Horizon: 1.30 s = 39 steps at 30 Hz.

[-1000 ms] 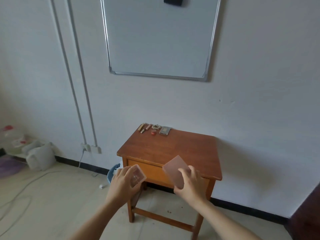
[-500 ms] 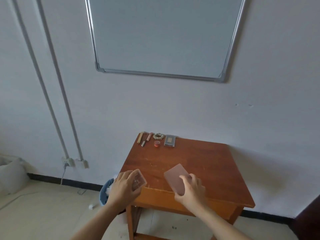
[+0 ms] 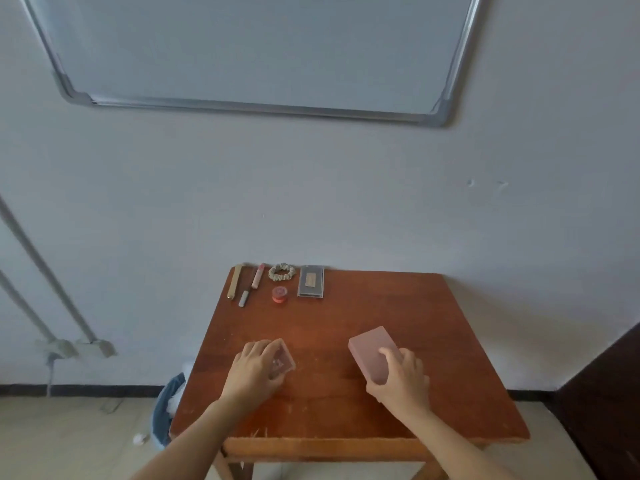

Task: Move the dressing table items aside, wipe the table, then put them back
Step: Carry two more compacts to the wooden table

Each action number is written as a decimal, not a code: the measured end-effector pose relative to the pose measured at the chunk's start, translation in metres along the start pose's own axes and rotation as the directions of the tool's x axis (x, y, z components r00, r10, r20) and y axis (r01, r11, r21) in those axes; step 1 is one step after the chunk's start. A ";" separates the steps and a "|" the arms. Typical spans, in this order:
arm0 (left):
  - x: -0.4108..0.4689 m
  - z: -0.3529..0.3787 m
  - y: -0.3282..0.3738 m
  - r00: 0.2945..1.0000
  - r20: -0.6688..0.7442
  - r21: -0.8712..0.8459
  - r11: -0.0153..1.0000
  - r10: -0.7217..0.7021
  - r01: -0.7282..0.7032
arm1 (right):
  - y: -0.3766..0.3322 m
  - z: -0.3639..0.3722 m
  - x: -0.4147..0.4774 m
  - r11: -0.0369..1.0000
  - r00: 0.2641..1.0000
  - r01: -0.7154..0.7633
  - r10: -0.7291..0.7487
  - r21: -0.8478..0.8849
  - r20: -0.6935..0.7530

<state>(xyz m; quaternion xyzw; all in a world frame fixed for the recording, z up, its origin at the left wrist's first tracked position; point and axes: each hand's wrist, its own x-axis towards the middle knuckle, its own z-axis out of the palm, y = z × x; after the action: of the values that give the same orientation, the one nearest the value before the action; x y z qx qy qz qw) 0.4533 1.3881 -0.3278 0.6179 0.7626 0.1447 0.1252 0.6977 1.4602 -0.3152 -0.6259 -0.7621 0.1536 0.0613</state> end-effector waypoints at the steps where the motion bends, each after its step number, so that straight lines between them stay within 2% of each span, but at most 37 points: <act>1: 0.016 0.001 -0.001 1.000 0.019 0.014 1.000 -0.014 0.014 | -0.001 0.001 0.017 1.000 1.000 -0.011 0.011 0.013 0.003; 6: 0.081 0.001 -0.008 0.992 0.108 0.083 0.995 -0.063 0.054 | -0.015 0.006 0.096 0.997 0.999 -0.037 0.036 0.062 0.024; 14: 0.119 0.005 -0.034 0.974 0.165 0.026 0.988 -0.153 0.151 | -0.044 0.020 0.178 0.995 0.998 -0.053 0.049 0.085 0.050; 21: 0.141 -0.004 -0.054 0.982 0.165 0.040 0.995 -0.094 0.089 | -0.070 0.030 0.208 0.987 0.990 -0.137 0.134 0.084 0.036; 26: 0.145 -0.006 -0.062 0.973 0.227 0.074 0.997 -0.032 0.016 | -0.090 0.036 0.215 0.975 0.978 -0.209 0.209 0.070 0.007; 32: 0.145 -0.011 -0.068 0.954 0.297 0.104 0.992 0.036 -0.070 | -0.097 0.039 0.214 0.973 0.973 -0.228 0.228 0.018 -0.013; 39: 0.156 -0.032 -0.070 0.972 0.216 0.131 0.984 0.092 -0.122 | -0.109 0.016 0.199 0.978 0.976 -0.207 0.209 0.036 -0.064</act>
<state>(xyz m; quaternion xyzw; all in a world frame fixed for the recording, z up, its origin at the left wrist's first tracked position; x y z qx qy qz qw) 0.3456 1.5245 -0.3263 0.6775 0.7191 0.0303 0.1517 0.5494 1.6328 -0.3157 -0.7063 -0.6875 0.1489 0.0797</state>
